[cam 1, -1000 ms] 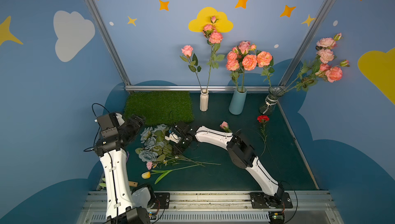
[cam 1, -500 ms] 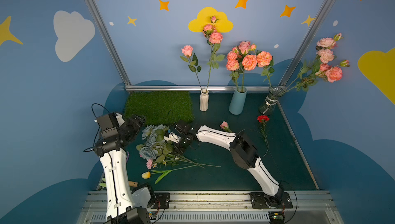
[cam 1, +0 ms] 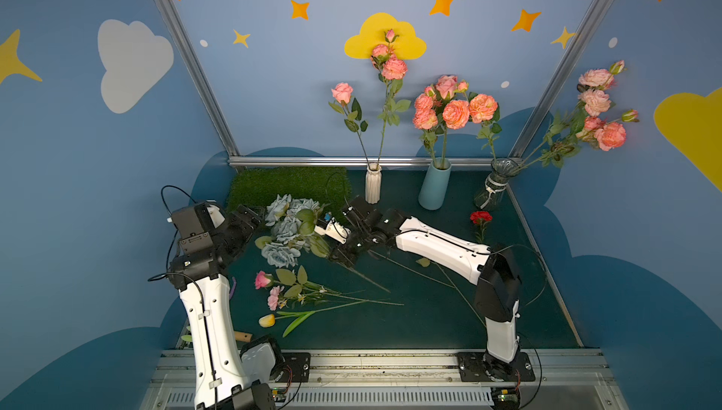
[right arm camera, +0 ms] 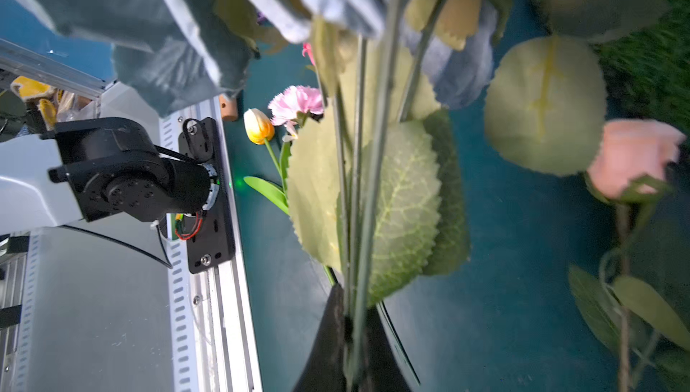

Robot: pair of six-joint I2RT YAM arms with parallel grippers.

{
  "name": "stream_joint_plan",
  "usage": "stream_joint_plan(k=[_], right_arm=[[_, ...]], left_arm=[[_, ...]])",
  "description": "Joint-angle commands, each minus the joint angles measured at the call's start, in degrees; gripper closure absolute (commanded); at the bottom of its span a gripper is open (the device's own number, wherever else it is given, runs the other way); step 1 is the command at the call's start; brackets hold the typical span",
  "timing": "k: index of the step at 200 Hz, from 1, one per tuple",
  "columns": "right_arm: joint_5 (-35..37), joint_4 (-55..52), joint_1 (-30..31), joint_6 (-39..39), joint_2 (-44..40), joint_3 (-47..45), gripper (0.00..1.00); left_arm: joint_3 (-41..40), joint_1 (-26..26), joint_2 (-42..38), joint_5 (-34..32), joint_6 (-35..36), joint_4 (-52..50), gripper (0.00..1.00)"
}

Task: Place the pink flowers into the vase
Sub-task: Place the flower at the center of the board.

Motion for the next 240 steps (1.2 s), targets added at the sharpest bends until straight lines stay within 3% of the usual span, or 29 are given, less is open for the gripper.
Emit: stream_joint_plan(k=[1,42,94,119,150,190,240], right_arm=[[4.0,-3.2,-1.8,0.1,-3.9,-5.9,1.0],[7.8,-6.4,-3.3,0.6,-6.9,-14.4,1.0],[16.1,-5.7,-4.9,4.1,-3.7,-18.9,1.0],[19.3,-4.4,-4.4,5.4,-5.8,-19.8,0.64],[21.4,-2.6,-2.6,5.5,-11.0,-21.2,0.52],[20.1,-2.7,0.1,2.9,-17.5,-21.8,0.53],[8.2,1.5,3.8,-1.9,-19.5,-22.9,0.68]], left_arm=[[1.9,0.3,-0.2,0.8,0.4,-1.0,0.18],[2.2,0.3,0.1,0.5,0.2,-0.5,0.18],[1.7,0.3,0.2,-1.7,1.1,-1.0,0.18],[1.3,0.3,-0.3,-6.9,2.8,-2.6,0.18],[1.9,0.3,-0.5,-11.4,3.8,-4.1,0.17],[4.0,0.3,-0.8,-17.6,4.7,-5.9,0.16],[4.3,0.3,0.4,-18.1,4.2,-5.7,0.16]])
